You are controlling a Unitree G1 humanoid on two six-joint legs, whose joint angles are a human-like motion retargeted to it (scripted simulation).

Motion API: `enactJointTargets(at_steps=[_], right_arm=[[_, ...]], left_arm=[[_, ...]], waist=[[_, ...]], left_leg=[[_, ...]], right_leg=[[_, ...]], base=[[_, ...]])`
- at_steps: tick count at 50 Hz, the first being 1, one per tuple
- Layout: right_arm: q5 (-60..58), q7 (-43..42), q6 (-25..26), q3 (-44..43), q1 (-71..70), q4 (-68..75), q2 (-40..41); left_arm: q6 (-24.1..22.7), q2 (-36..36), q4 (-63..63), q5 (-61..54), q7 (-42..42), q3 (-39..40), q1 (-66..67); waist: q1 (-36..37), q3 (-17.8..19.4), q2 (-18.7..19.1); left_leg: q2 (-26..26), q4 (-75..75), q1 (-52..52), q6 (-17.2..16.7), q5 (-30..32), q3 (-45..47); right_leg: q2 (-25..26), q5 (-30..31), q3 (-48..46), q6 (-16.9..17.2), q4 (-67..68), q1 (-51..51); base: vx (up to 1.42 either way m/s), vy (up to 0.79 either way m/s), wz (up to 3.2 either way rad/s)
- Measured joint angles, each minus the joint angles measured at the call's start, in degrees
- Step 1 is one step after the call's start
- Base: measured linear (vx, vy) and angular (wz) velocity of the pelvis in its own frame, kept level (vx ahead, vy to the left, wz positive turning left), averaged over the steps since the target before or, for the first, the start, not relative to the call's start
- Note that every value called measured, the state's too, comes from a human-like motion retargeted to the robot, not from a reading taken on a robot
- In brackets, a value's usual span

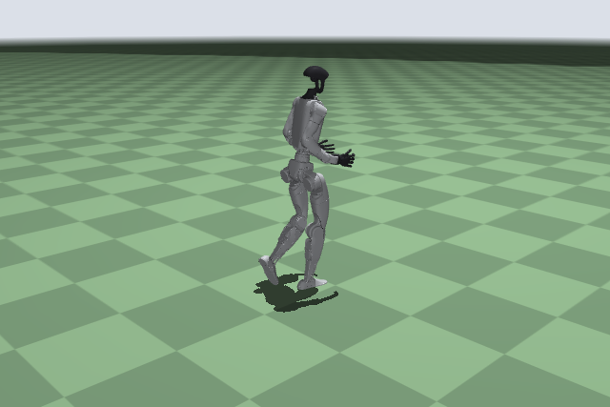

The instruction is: Walk run

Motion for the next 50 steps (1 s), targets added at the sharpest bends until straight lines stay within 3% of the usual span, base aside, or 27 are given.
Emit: enactJointTargets(at_steps=[3, 6, 10, 12, 13, 15, 17, 18, 20, 22, 24, 29, 32, 33, 35, 37, 38, 39, 40, 42, 45, 47, 50], right_arm=[[0.9, 0.7, -0.2, 0.4, -1.0, -0.7, -0.6], [2.5, 2.1, -0.5, 0.3, -1.0, -1.9, -1.2], [3.4, 3.7, -0.4, 0.2, -0.2, -3.3, -2.0], [3.3, 4.0, -0.3, 1.1, 0.5, -3.7, -2.3], [3.0, 4.2, -0.4, 1.5, 1.1, -4.0, -2.2], [2.2, 5.1, -0.4, 1.2, 3.2, -4.4, -1.7], [2.4, 6.3, 0.2, 1.6, 3.6, -3.3, -1.2], [3.0, 6.1, 0.6, 2.2, 3.7, -2.4, -0.8], [4.6, 5.9, 0.6, 3.7, 5.0, -1.9, 0.1], [5.6, 6.3, 0.5, 3.4, 7.0, -1.8, 0.1], [6.2, 7.1, 0.6, 2.4, 9.1, -1.9, -0.1], [6.3, 8.1, 0.9, 1.4, 11.1, -2.3, -2.4], [5.7, 8.1, 1.2, 1.6, 9.7, -2.2, -3.0], [5.4, 7.9, 1.4, 1.8, 8.8, -2.1, -3.0], [4.8, 7.3, 1.5, 1.8, 7.0, -2.4, -2.6], [4.4, 6.3, 1.4, 3.0, 5.6, -2.7, -1.8], [4.7, 5.7, 1.5, 3.6, 4.9, -2.5, -1.1], [5.4, 5.6, 2.0, 3.2, 3.6, -2.0, -0.5], [6.4, 5.8, 2.7, 2.4, 2.0, -1.4, 0.1], [7.1, 5.8, 3.1, 2.9, -0.3, -1.2, 0.1], [8.6, 5.6, 2.6, 3.2, -2.5, -1.2, -0.2], [9.8, 6.2, 2.1, 3.7, -3.3, -1.9, -0.9], [11.9, 7.3, 1.9, 4.8, -3.8, -3.4, -2.2]], left_arm=[[-1.1, -0.4, -1.8, 0.3, 1.5, 2.5, 4.0], [-0.3, -1.4, -3.2, -2.0, 2.4, 4.2, 6.0], [1.0, -3.3, -5.4, -5.5, 3.5, 5.3, 6.1], [0.4, -3.7, -7.0, -5.4, 4.9, 5.7, 5.5], [-0.1, -3.6, -7.7, -5.0, 5.7, 5.9, 5.2], [-1.1, -3.2, -8.4, -4.6, 7.2, 5.0, 4.0], [-0.6, -3.9, -8.3, -8.5, 7.0, 5.4, -0.7], [0.4, -4.0, -8.2, -11.6, 6.3, 5.1, -3.6], [1.9, -3.2, -9.2, -17.3, 5.1, 3.3, -8.6], [3.1, -1.3, -9.9, -21.5, 4.0, 2.4, -13.4], [3.6, 1.0, -10.5, -23.0, 3.1, 1.7, -17.2], [2.1, 6.4, -14.1, -20.6, 3.2, 0.0, -20.6], [1.6, 8.0, -15.5, -17.5, 3.6, 0.7, -19.0], [1.8, 8.2, -15.5, -16.3, 3.4, 1.2, -17.8], [2.2, 8.0, -14.9, -14.6, 3.1, 1.4, -14.6], [2.2, 7.5, -13.4, -13.2, 1.2, 2.0, -9.5], [2.1, 7.2, -12.0, -12.3, -0.4, 2.5, -6.8], [2.0, 6.4, -10.4, -11.3, -1.9, 2.8, -4.8], [1.7, 5.4, -8.5, -10.2, -3.3, 3.1, -3.2], [0.0, 2.7, -6.2, -8.8, -3.7, 3.3, -0.3], [-3.9, 0.6, -5.6, -8.9, -2.0, 2.9, 5.6], [-4.8, 0.3, -5.9, -9.2, -1.6, 3.0, 8.4], [-3.2, 0.6, -6.4, -8.9, -2.5, 3.1, 10.7]], waist=[[4.7, 1.1, -2.1], [10.0, 1.8, -3.0], [13.4, 2.8, -3.0], [12.7, 2.3, -4.3], [12.4, 1.5, -4.8], [10.5, 0.2, -4.3], [5.6, 1.6, -5.9], [4.7, 1.7, -6.1], [5.5, 1.1, -2.2], [6.0, 0.8, 0.4], [5.0, 0.6, 2.1], [-4.6, -0.4, 3.7], [-8.5, -1.3, 3.0], [-8.5, -1.4, 2.7], [-9.1, -1.5, 1.9], [-7.5, -1.7, 1.3], [-6.4, -0.1, 2.4], [-5.0, 0.9, 2.8], [-3.4, 1.6, 3.0], [-2.2, 0.1, -1.1], [0.9, 0.3, -3.9], [4.4, 0.9, -5.2], [10.0, 1.6, -5.9]], left_leg=[[1.1, -3.9, -8.3, 5.1, -8.8, 3.1], [4.8, -18.9, -12.4, 9.6, -12.3, 9.7], [2.7, -40.8, -11.9, 12.0, -15.9, 10.1], [1.3, -43.2, -10.2, 16.8, -11.7, 10.1], [0.7, -42.4, -8.9, 19.4, -13.4, 11.7], [2.2, -37.1, -7.1, 19.4, -18.4, 8.6], [-3.9, -31.5, -4.8, 19.3, -23.5, 1.7], [-3.2, -30.3, -2.1, 19.6, -25.6, 4.8], [1.9, -34.6, 2.3, 18.2, -25.3, 3.9], [4.4, -36.6, 5.7, 16.4, -25.3, 2.8], [4.4, -39.5, 9.0, 15.6, -23.3, 1.5], [1.2, -47.4, 18.3, 12.2, -10.6, -4.9], [-0.5, -49.0, 23.9, 9.0, -1.8, -7.4], [-0.7, -48.7, 25.5, 7.5, 1.5, -6.9], [-0.5, -45.1, 28.0, 3.0, 9.0, -5.9], [0.5, -32.3, 25.3, -2.0, 16.6, -2.8], [3.7, -19.4, 21.7, -3.6, 16.7, -2.1], [5.4, -9.9, 18.4, -4.2, 16.7, -2.4], [6.5, -2.1, 15.2, -4.4, 16.7, -3.1], [-0.7, -3.7, 10.3, -1.6, 12.8, -5.0], [-0.1, -4.9, 2.6, 4.7, 1.3, -2.1], [2.5, -10.7, -2.0, 7.2, -5.1, 3.2], [4.7, -27.1, -5.7, 10.7, -9.8, 10.8]], right_leg=[[0.6, 4.5, -1.8, -1.5, -5.4, 5.9], [3.2, 11.6, -3.4, -2.0, -9.1, 10.9], [5.3, 20.6, -10.4, -2.2, -11.7, 19.3], [5.5, 26.3, -9.9, -1.8, -9.1, 21.8], [5.5, 30.3, -10.2, -1.1, -6.6, 22.3], [6.5, 39.3, -11.4, -0.6, 3.2, 21.1], [1.0, 39.3, -12.5, 0.0, 27.7, 14.6], [-1.6, 39.3, -13.9, -0.8, 35.5, 12.2], [2.6, 39.3, -14.3, -3.6, 35.3, 8.1], [5.9, 32.8, -11.3, -4.9, 34.8, 2.4], [5.7, 25.0, -11.1, -4.2, 33.0, -2.8], [-0.4, 12.9, -14.7, -0.1, 13.8, -11.4], [0.1, 6.7, -7.6, 3.1, 0.3, -13.2], [0.0, 7.4, -5.4, 3.4, -2.3, -12.9], [0.2, 14.4, -6.2, -1.8, -2.2, -12.1], [1.2, 5.5, -6.2, -4.7, 3.2, -9.7], [6.6, 1.9, -0.5, -5.4, 6.2, -8.1], [7.9, 0.4, -0.5, -5.5, 7.1, -6.3], [7.2, -0.2, -3.1, -5.4, 7.1, -4.3], [3.0, 0.3, -1.2, -5.3, 3.2, -0.4], [3.1, 2.1, 0.0, -6.1, -1.3, 5.9], [2.5, 8.2, -2.8, -5.9, -5.1, 9.8], [3.7, 17.5, -4.7, -4.9, -8.8, 15.3]], base=[[0.91, -0.25, -0.16], [0.99, -0.28, -0.24], [1.01, -0.27, 0.10], [1.54, -0.35, 0.28], [1.49, -0.31, 0.43], [1.57, -0.24, 0.93], [0.98, -0.18, 1.35], [1.00, -0.23, 0.65], [1.26, -0.31, -0.17], [0.96, -0.29, -0.13], [1.42, -0.39, 0.63], [1.16, -0.31, 1.46], [1.17, -0.35, 0.78], [1.43, -0.45, 0.16], [1.64, -0.54, 0.08], [1.47, -0.52, -0.49], [1.51, -0.51, -0.55], [1.29, -0.36, -0.40], [1.02, -0.16, -0.14], [1.13, -0.13, -0.05], [1.43, -0.19, -0.33], [1.12, -0.18, -0.79], [1.10, -0.17, -0.83]])
